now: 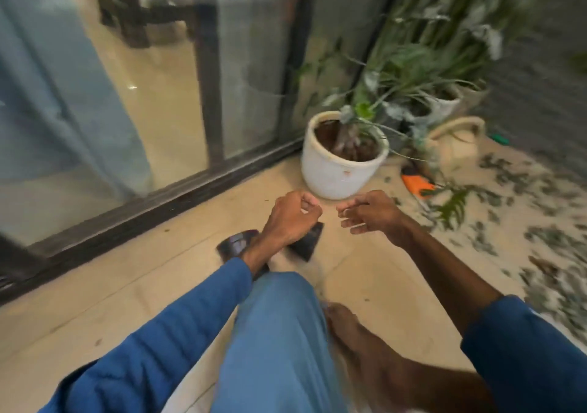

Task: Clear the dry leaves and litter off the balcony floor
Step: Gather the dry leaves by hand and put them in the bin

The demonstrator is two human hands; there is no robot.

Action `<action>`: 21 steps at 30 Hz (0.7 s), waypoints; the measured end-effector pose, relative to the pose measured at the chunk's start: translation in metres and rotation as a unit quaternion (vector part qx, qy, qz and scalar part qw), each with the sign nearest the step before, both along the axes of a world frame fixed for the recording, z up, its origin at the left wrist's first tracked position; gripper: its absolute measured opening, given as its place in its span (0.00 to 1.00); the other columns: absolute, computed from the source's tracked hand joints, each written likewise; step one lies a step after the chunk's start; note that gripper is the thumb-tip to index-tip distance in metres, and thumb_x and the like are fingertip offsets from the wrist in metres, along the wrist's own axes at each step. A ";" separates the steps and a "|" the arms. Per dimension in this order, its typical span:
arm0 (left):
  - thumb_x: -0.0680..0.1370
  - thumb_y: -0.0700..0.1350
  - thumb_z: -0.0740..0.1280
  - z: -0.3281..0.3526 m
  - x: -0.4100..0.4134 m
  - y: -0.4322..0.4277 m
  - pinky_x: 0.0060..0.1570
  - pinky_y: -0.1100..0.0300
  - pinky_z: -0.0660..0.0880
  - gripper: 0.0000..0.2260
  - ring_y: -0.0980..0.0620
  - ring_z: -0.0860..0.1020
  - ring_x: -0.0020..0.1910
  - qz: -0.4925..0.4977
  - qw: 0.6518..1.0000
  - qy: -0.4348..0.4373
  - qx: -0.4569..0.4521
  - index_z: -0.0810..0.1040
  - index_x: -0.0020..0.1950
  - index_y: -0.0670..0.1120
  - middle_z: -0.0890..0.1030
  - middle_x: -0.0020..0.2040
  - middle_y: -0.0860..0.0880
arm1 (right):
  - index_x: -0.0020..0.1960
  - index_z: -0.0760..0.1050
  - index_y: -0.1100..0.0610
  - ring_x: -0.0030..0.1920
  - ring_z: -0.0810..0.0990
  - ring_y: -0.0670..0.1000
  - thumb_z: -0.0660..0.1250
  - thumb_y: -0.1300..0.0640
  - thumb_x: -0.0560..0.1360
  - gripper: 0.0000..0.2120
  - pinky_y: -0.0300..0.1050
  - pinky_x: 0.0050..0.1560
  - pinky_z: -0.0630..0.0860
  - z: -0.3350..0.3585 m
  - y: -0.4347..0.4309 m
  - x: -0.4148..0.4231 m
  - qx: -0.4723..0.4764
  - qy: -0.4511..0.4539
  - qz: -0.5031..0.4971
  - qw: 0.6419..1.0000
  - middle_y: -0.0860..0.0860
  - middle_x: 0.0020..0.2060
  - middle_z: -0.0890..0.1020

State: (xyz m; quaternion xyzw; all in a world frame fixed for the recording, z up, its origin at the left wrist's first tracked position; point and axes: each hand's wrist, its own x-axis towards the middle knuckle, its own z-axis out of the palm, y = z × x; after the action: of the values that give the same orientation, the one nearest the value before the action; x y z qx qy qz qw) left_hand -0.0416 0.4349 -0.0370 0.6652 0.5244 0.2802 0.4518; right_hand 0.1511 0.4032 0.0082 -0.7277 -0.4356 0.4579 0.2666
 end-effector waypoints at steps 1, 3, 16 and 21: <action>0.75 0.53 0.71 0.002 0.020 -0.002 0.53 0.57 0.78 0.05 0.56 0.82 0.46 -0.023 1.000 0.011 -0.012 0.80 0.45 0.53 0.83 0.43 0.58 | 0.54 0.81 0.65 0.38 0.84 0.51 0.63 0.68 0.80 0.08 0.42 0.37 0.80 0.002 -0.009 0.019 -0.002 -0.002 -0.016 1.000 0.56 0.43 0.83; 0.74 0.55 0.71 0.001 0.061 -0.009 0.52 0.57 0.79 0.06 0.55 0.82 0.46 -0.060 0.997 0.036 -0.030 0.79 0.43 0.54 0.83 0.41 0.59 | 0.52 0.81 0.63 0.35 0.83 0.49 0.62 0.67 0.80 0.08 0.41 0.35 0.79 0.001 -0.024 0.054 -0.006 -0.006 -0.039 0.999 0.55 0.41 0.82; 0.74 0.51 0.72 -0.079 0.285 -0.036 0.55 0.53 0.81 0.03 0.48 0.84 0.51 -0.290 0.932 0.214 -0.047 0.81 0.42 0.55 0.86 0.50 0.51 | 0.42 0.81 0.62 0.29 0.81 0.50 0.64 0.67 0.80 0.11 0.39 0.26 0.76 -0.140 -0.090 0.243 -0.112 0.055 -0.218 0.968 0.56 0.37 0.82; 0.72 0.49 0.72 -0.085 0.334 -0.071 0.50 0.51 0.83 0.01 0.48 0.85 0.44 -0.309 0.929 0.196 -0.048 0.82 0.42 0.54 0.85 0.45 0.51 | 0.41 0.80 0.60 0.35 0.82 0.52 0.68 0.67 0.77 0.07 0.43 0.33 0.78 -0.151 -0.131 0.258 -0.107 0.047 -0.269 0.956 0.57 0.40 0.83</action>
State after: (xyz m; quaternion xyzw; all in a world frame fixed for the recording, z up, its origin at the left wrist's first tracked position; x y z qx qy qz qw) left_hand 0.2921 0.3640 -0.1224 0.8135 0.3836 -0.0345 0.4358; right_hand 0.4087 0.2723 -0.1424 -0.8197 -0.1589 0.4472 0.3208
